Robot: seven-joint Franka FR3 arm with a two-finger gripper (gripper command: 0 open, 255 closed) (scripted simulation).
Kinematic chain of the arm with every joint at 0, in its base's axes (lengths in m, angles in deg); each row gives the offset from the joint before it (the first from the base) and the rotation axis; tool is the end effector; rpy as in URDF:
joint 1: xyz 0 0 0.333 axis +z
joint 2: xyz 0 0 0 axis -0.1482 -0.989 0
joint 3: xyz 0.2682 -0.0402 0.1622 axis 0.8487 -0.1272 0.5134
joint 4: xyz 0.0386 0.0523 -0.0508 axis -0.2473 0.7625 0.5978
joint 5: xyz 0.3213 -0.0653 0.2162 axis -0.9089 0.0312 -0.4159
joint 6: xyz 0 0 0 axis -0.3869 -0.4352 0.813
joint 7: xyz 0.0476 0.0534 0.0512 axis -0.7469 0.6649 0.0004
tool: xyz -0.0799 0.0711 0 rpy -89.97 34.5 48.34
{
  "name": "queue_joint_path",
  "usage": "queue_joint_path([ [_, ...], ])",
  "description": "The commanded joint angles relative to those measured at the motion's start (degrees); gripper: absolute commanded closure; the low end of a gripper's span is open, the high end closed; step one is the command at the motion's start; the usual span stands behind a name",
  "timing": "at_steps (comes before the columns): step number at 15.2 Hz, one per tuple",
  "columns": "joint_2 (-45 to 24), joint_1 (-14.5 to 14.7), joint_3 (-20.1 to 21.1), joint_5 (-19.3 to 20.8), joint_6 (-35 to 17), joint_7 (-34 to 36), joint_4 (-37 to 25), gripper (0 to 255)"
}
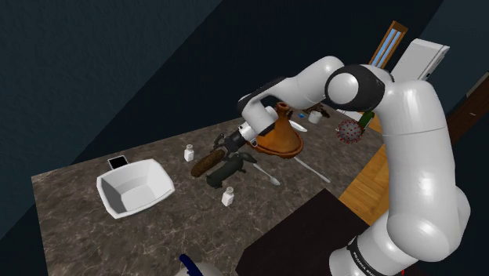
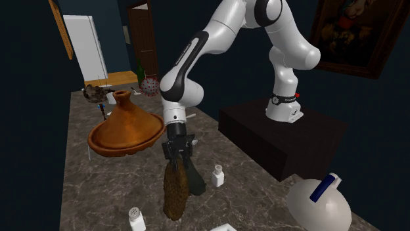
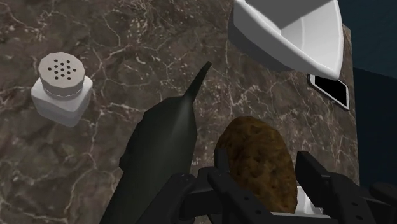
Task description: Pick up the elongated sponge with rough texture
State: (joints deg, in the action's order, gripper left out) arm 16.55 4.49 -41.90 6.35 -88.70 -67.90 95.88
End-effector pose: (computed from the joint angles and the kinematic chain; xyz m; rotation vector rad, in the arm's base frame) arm 0.6235 -0.0060 0.1151 -2.0392 1.2052 0.2468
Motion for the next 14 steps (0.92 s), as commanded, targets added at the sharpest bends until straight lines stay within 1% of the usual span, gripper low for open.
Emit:
queue_joint_path([
  [1,-0.7,0.1,-0.1,0.1,-0.2,0.2,0.0,255],
  [2,-0.7,0.0,-0.2,0.3,0.0,0.3,-0.1,255],
  [3,-0.1,-0.6,-0.4,0.3,0.4,-0.6,1.0,255],
  [14,7.3,0.1,-1.5,3.1,2.6,4.2,4.3,255],
])
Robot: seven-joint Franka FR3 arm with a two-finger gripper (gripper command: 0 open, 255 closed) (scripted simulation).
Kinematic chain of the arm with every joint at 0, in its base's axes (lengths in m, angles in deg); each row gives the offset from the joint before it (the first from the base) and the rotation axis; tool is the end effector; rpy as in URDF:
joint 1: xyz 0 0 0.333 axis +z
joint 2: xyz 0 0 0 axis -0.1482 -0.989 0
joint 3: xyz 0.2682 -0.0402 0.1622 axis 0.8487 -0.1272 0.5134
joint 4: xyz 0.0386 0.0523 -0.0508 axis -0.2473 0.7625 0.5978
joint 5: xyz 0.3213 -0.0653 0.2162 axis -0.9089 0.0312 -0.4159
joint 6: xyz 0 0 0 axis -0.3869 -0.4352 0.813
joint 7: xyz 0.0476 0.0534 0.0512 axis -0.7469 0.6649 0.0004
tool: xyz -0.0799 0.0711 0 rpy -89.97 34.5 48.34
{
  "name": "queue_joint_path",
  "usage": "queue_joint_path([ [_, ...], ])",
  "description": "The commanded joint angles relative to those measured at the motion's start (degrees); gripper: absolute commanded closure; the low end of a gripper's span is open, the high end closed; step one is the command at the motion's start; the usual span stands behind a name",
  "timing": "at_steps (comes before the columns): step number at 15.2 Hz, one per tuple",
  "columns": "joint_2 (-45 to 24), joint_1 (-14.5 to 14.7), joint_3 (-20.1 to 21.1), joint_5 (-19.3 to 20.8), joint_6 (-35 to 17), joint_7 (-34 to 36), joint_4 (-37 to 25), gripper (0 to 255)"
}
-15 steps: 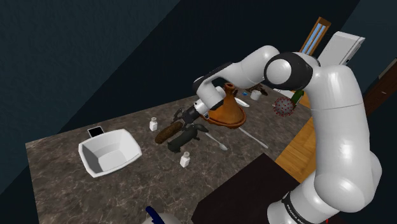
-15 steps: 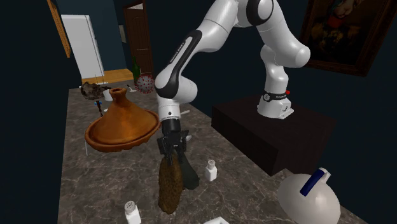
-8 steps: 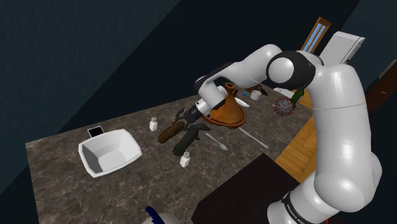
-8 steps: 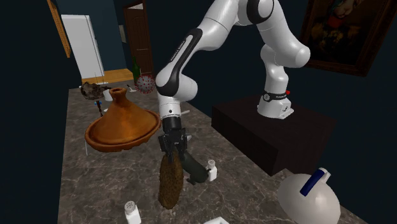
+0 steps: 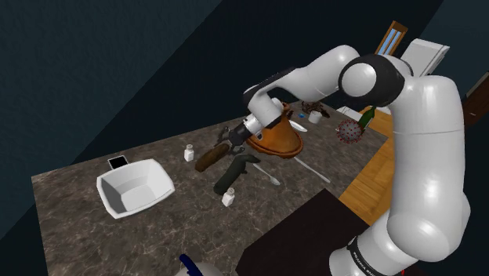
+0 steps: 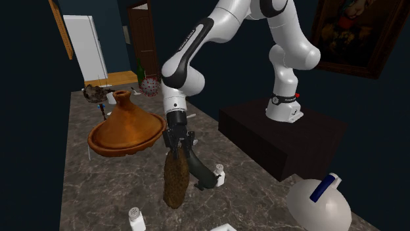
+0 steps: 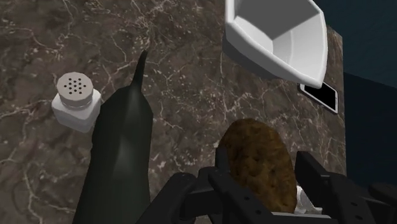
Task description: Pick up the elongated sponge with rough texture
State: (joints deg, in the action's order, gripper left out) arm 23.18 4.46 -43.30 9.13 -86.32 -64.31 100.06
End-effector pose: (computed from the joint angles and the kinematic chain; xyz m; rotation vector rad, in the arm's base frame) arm 0.6148 -0.0157 0.1592 -2.0428 1.2162 0.2611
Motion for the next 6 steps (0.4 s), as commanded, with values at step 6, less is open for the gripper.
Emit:
queue_joint_path([
  [6,3.3,0.3,-0.5,1.5,1.2,2.5,1.0,255],
])
